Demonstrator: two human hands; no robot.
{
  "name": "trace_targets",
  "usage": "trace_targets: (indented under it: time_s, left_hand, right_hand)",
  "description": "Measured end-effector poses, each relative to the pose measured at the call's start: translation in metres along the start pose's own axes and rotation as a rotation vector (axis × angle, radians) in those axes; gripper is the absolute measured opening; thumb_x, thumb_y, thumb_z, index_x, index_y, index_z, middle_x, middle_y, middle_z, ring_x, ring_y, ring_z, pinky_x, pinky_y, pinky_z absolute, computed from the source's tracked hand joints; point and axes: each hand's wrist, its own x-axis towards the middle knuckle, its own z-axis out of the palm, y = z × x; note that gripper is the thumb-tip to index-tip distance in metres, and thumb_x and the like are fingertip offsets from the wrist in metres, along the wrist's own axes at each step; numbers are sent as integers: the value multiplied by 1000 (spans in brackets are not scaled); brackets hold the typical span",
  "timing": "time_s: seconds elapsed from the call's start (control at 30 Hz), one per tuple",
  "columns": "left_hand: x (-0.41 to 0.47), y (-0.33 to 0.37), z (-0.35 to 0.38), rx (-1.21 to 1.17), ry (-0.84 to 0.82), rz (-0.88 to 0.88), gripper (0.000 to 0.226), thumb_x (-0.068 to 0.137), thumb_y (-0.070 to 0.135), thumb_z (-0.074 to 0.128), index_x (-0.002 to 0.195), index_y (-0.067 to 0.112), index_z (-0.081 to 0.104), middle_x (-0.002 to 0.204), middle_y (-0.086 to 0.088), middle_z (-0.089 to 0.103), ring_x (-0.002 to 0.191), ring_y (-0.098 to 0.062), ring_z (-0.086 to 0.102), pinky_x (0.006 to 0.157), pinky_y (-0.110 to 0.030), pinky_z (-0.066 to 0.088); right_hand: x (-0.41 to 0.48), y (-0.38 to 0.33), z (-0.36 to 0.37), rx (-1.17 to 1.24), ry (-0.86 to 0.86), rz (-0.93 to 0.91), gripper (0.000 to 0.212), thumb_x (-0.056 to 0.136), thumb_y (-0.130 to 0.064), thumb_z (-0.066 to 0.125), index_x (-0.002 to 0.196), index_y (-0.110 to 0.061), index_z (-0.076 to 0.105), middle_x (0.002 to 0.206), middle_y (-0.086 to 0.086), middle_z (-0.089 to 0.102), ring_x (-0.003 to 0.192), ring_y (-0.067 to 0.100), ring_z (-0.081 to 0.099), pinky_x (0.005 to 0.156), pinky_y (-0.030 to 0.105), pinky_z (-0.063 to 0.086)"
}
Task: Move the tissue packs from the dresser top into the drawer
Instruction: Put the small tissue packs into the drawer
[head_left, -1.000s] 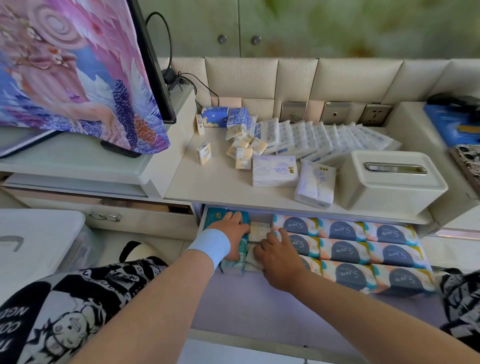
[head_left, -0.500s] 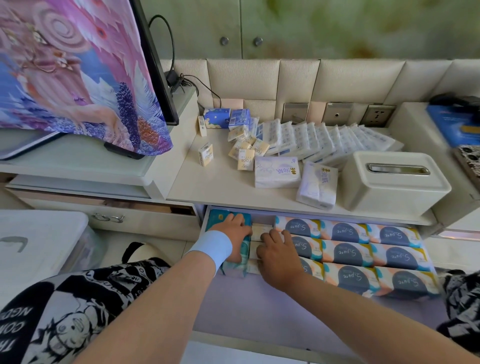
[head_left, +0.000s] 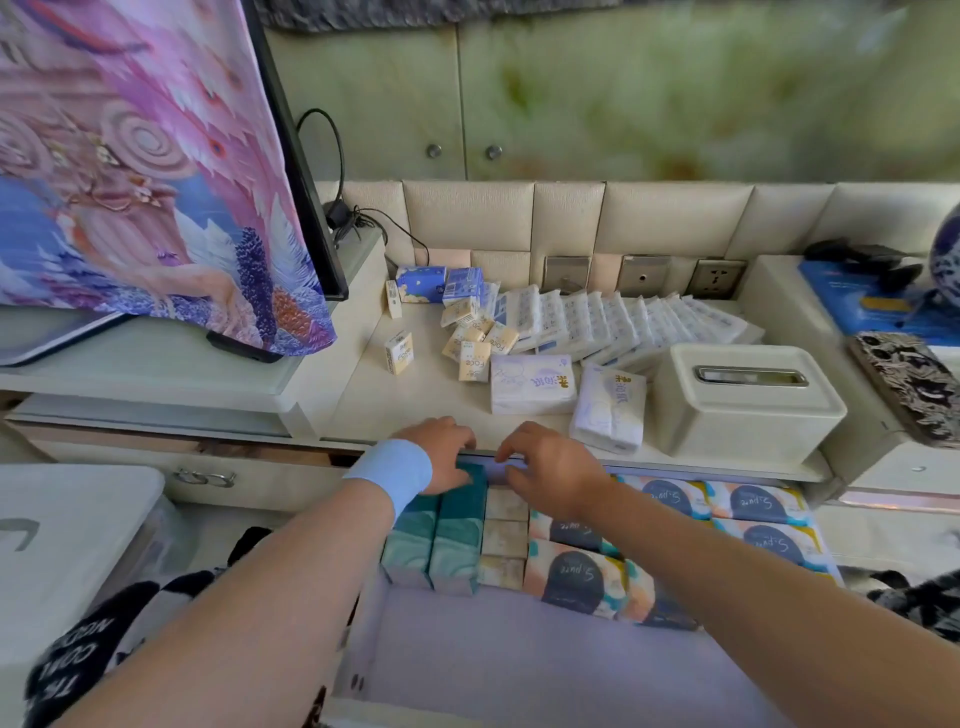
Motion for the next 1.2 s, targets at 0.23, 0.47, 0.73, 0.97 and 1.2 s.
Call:
trace_targets:
  time_s: [0.23,0.47,0.73,0.97,1.2]
  left_hand:
    - [24,-47,-39,-69,219,-113,55,91,21,53,144,27,38,150,0,26,140,-23,22,105,-41,40]
    - [64,-69,-53,-183,277,-240,91,84,-8,45,151,46,14,160,3,-25,149,-27,-11,109,-42,35]
    - [96,-93,-47,-205,256,-280,70,87,0,52,147,29,32,157,-5,12,142,-28,20,106,-41,39]
    - [92,-107,-32,-491,408,-404,28,91,9,58,116,19,51,128,-8,41,105,-30,56,87,-36,48]
    - [82,-110,-21,-413,203,-455,49,91,32,64,128,10,42,136,-13,44,120,-33,53,97,-41,45]
  right_hand:
    - [74,-17,-34,-94,17,98,34,93,-25,53,127,-25,57,130,2,54,111,24,57,88,36,50]
    - [149,-17,-24,-473,-91,166,65,91,-32,53,151,-34,27,153,6,29,137,29,31,110,44,29]
    - [168,-16,4,-490,-215,-66,65,87,-40,52,149,-40,32,161,-1,21,146,24,17,115,48,14]
    - [199,-3,1,-423,-108,165,66,89,-43,41,151,-36,23,164,4,9,150,29,2,119,52,7]
    - [182,-21,17,-707,-162,-12,63,85,-36,48,146,-25,34,143,9,38,132,31,27,111,48,19]
